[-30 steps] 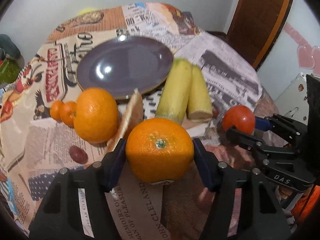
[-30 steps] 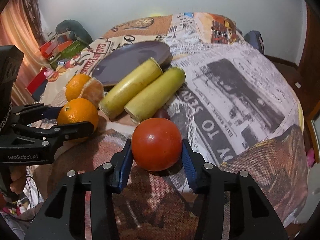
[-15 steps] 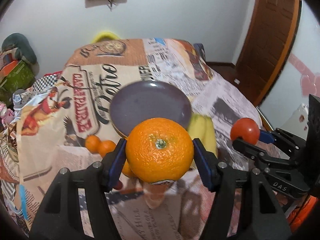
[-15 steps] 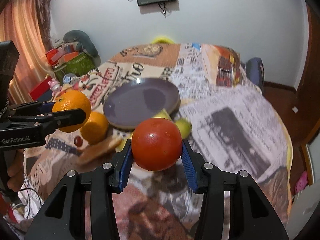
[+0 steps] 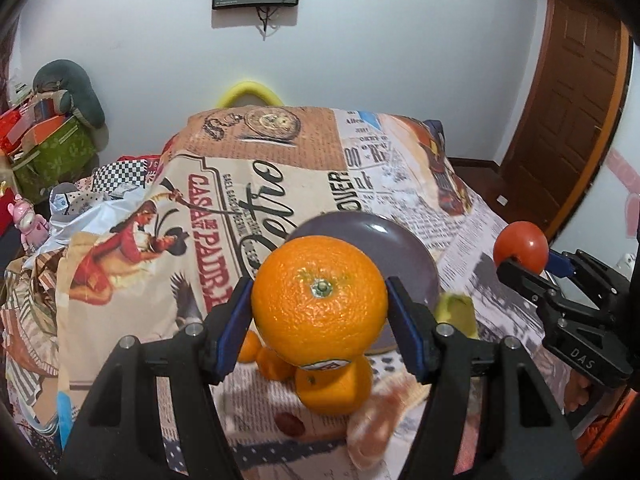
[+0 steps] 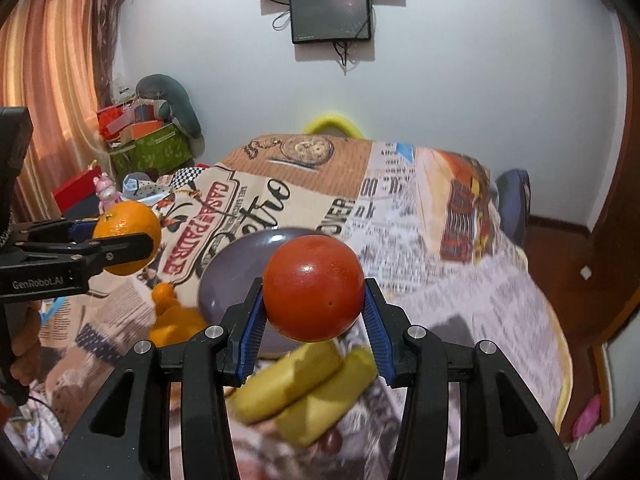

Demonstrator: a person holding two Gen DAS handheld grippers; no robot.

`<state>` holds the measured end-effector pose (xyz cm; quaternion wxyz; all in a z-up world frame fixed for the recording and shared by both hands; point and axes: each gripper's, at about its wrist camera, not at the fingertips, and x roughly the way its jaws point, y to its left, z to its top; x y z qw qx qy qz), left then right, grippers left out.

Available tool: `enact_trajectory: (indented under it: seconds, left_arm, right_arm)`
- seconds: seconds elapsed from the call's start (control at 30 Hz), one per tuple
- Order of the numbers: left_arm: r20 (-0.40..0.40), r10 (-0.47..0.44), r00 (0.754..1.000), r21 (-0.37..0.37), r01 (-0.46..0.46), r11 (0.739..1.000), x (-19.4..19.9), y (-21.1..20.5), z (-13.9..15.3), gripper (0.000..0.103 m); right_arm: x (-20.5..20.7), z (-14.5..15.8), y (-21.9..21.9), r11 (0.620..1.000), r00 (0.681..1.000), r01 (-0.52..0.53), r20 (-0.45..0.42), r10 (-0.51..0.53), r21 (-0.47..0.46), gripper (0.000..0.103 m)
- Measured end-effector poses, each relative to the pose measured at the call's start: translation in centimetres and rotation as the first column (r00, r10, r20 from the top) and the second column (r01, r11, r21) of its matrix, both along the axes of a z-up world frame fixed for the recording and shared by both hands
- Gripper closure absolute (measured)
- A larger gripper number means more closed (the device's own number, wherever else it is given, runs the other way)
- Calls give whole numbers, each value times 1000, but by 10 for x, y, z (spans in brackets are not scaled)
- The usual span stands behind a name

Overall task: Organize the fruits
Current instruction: 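Carry orange with left tool onto the plate while right tool sets tomato there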

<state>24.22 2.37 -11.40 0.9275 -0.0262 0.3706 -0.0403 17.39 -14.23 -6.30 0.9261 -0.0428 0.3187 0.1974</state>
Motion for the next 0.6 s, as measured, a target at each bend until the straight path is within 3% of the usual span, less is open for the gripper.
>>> enact_trajectory:
  seconds: [0.27,0.6]
  left_arm:
    - [-1,19,1000,12,-19,1000,29,6,-5,38]
    - [-57,9,998,34,-7,999,72,7,-33,38]
  right_arm:
    - [29,-13,14,999,999,-34,-12,34,-11,60]
    - [69,-34,17,1000,994,-31,-105,31,2,60]
